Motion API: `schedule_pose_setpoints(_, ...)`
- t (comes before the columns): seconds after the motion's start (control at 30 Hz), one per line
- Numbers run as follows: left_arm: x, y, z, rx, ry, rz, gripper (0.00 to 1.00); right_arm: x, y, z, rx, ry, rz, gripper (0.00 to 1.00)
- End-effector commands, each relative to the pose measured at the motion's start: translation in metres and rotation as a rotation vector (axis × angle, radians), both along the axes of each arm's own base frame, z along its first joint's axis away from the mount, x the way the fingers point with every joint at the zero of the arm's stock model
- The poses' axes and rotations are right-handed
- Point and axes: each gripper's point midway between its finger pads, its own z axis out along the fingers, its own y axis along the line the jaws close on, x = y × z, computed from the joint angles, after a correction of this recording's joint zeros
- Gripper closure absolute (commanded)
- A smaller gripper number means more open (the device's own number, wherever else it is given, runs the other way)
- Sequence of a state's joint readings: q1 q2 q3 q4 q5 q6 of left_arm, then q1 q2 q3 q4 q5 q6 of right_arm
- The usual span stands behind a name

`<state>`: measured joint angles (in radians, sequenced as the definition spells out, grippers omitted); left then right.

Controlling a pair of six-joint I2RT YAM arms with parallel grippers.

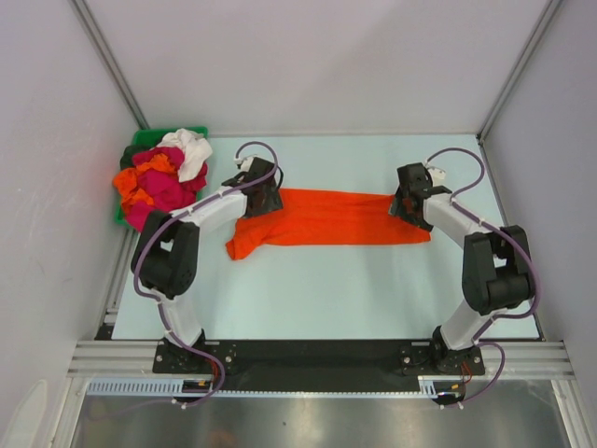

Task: Fold and stack the t-shirts
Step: Rotate the tshirt 90 degrees

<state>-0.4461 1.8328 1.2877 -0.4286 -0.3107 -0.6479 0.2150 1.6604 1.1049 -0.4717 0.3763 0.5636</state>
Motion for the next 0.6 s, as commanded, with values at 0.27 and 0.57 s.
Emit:
schedule_pose_setpoints(0.27, 0.004, -0.001, -0.014, 0.005, 0.029, 0.023, 0.29, 0.012, -0.023, -0.032, -0.035, 0.082, -0.094, 0.22)
schedule_pose_setpoints(0.57, 0.004, -0.002, -0.022, 0.006, 0.064, 0.035, 0.38, 0.005, -0.022, -0.058, -0.047, 0.189, -0.102, 0.45)
